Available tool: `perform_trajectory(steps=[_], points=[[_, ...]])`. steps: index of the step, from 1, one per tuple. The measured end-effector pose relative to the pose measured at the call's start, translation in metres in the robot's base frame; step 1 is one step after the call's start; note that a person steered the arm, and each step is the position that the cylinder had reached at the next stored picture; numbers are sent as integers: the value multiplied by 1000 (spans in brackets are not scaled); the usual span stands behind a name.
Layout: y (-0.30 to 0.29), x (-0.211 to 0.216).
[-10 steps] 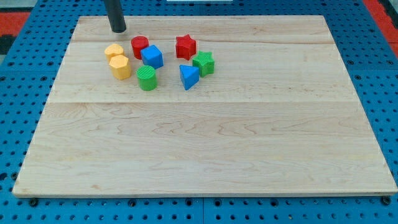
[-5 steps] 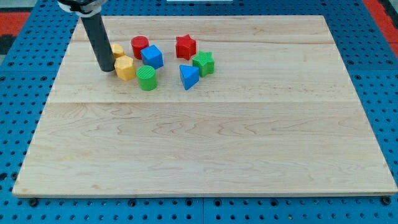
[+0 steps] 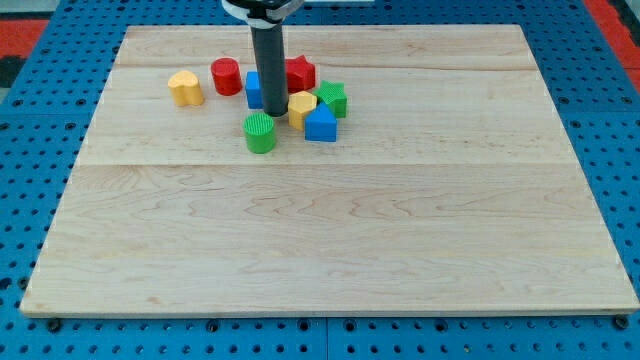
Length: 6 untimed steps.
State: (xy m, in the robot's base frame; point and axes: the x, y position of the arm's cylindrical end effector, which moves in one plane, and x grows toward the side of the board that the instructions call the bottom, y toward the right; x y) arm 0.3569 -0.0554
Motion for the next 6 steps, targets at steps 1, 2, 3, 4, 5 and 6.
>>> perform_trajectory(steps=[1, 2, 3, 4, 5, 6], points=[[1, -10], [6, -19], [10, -20], [9, -34], [-1, -46], [-1, -54]])
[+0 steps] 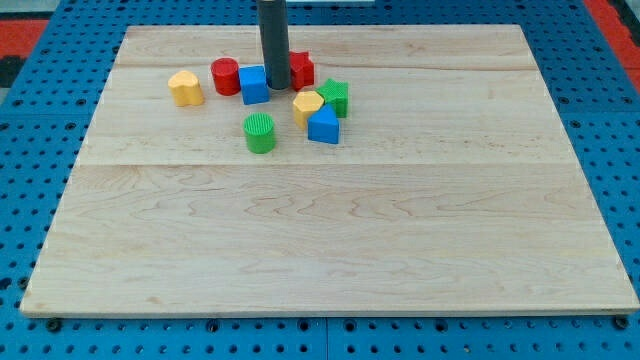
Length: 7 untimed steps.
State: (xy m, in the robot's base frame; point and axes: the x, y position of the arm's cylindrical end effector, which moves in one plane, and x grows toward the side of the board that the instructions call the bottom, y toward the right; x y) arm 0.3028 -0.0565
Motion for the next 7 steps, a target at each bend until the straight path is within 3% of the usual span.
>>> perform_trajectory(steps=[2, 3, 7], points=[[-11, -7], [-16, 17], [-40, 46]])
